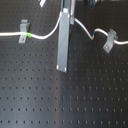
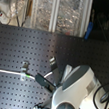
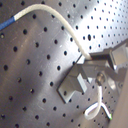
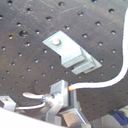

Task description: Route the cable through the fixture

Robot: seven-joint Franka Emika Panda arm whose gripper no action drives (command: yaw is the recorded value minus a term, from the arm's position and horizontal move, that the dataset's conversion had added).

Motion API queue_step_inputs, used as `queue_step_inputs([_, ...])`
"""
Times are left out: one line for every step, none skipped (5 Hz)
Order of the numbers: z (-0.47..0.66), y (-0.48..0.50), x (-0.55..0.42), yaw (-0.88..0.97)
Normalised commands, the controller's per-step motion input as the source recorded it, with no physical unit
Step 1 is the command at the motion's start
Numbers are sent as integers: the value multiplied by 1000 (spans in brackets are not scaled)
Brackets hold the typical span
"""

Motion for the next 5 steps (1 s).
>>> queue_step_inputs([198, -301, -547, 0])
queue_step_inputs([161, -262, -594, 0])
queue_step_inputs([1, 5, -21, 0])
queue_step_inputs([305, 314, -21, 11])
queue_step_inputs([584, 298, -152, 111])
